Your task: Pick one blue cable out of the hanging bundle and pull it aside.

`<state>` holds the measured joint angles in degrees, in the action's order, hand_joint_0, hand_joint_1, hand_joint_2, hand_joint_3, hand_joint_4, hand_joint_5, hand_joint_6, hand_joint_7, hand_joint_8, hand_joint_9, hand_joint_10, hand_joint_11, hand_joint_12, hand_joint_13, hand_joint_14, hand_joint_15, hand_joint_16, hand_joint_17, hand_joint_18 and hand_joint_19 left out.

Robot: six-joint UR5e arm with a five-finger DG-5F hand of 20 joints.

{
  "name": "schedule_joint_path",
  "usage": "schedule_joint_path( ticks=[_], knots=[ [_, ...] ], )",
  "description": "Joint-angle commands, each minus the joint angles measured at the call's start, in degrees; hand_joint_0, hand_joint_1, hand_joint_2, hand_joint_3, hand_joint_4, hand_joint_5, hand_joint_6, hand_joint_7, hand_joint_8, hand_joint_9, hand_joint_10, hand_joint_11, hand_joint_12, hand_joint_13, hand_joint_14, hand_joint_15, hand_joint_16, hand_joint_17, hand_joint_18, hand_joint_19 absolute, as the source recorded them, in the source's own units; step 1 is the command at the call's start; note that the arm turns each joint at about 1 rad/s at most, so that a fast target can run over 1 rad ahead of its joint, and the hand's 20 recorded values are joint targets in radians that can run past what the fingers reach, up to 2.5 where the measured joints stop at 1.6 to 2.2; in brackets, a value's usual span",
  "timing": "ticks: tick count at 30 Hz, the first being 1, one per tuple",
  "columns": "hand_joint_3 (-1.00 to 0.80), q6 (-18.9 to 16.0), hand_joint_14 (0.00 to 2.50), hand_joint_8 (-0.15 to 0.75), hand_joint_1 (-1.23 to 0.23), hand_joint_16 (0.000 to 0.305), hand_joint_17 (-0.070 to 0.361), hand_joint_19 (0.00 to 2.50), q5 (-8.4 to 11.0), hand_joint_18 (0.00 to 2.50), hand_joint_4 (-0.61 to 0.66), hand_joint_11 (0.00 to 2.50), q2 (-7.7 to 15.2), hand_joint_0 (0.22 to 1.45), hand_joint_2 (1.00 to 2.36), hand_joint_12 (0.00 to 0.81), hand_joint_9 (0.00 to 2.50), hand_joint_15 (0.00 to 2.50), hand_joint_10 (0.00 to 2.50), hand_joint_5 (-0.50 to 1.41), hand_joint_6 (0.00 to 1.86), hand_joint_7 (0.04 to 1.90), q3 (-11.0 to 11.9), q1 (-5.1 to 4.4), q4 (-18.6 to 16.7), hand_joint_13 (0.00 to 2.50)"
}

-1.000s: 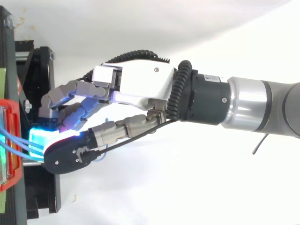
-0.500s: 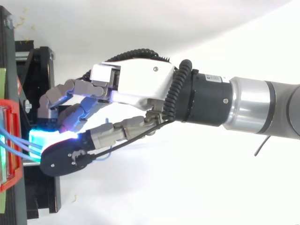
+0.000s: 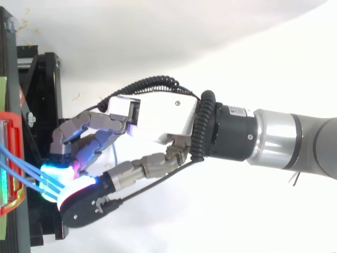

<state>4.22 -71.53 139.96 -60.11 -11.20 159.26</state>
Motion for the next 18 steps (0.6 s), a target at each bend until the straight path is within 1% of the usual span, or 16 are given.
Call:
schedule_joint_path(
  ticks=[1, 4, 6, 8, 11, 15, 16, 18],
  knots=[
    [-0.42, 0.1, 0.01, 0.358, -0.71, 0.057, 0.129, 0.36, 1.39, 0.67, 0.21, 0.55, 0.0, 0.56, 1.01, 0.377, 0.89, 0.36, 0.02, -0.19, 0.86, 0.99, -1.2, -0.84, -3.8, 0.71],
    [-0.35, 0.1, 0.01, 0.354, -0.73, 0.056, 0.126, 0.36, 1.74, 0.69, 0.19, 0.57, 0.0, 0.59, 1.01, 0.368, 0.91, 0.38, 0.01, -0.19, 0.88, 1.00, -1.2, -1.10, -4.0, 0.74],
    [-0.30, 0.0, 0.01, 0.350, -0.73, 0.055, 0.125, 0.36, 1.83, 0.71, 0.16, 0.58, 0.0, 0.60, 1.02, 0.366, 0.92, 0.39, 0.02, -0.19, 0.89, 1.01, -0.8, -1.10, -3.5, 0.75],
    [-0.25, -0.1, 0.01, 0.356, -0.74, 0.055, 0.125, 0.37, 1.48, 0.71, 0.14, 0.59, 0.0, 0.59, 1.02, 0.366, 0.93, 0.39, 0.02, -0.18, 0.90, 1.03, 0.0, -1.10, -2.1, 0.76],
    [-0.18, -0.1, 0.01, 0.364, -0.73, 0.056, 0.125, 0.39, 1.48, 0.74, 0.12, 0.59, 0.0, 0.58, 1.02, 0.371, 0.98, 0.40, 0.02, -0.18, 0.90, 1.05, 1.1, -0.93, -0.2, 0.80],
    [-0.19, -0.4, 0.01, 0.371, -0.70, 0.056, 0.126, 0.41, 1.39, 0.76, 0.14, 0.60, 0.0, 0.57, 1.02, 0.379, 1.01, 0.41, 0.01, -0.17, 0.90, 1.06, 2.1, -0.49, 2.0, 0.82],
    [-0.19, -0.4, 0.01, 0.374, -0.69, 0.056, 0.126, 0.41, 1.39, 0.77, 0.15, 0.59, 0.0, 0.57, 1.02, 0.380, 1.01, 0.41, 0.02, -0.17, 0.90, 1.05, 2.1, -0.49, 2.0, 0.82],
    [-0.21, -0.7, 0.01, 0.371, -0.69, 0.056, 0.126, 0.42, 1.04, 0.77, 0.17, 0.60, 0.0, 0.57, 1.02, 0.380, 1.01, 0.42, 0.02, -0.17, 0.90, 1.06, 3.1, -0.31, 3.4, 0.82]
  ],
)
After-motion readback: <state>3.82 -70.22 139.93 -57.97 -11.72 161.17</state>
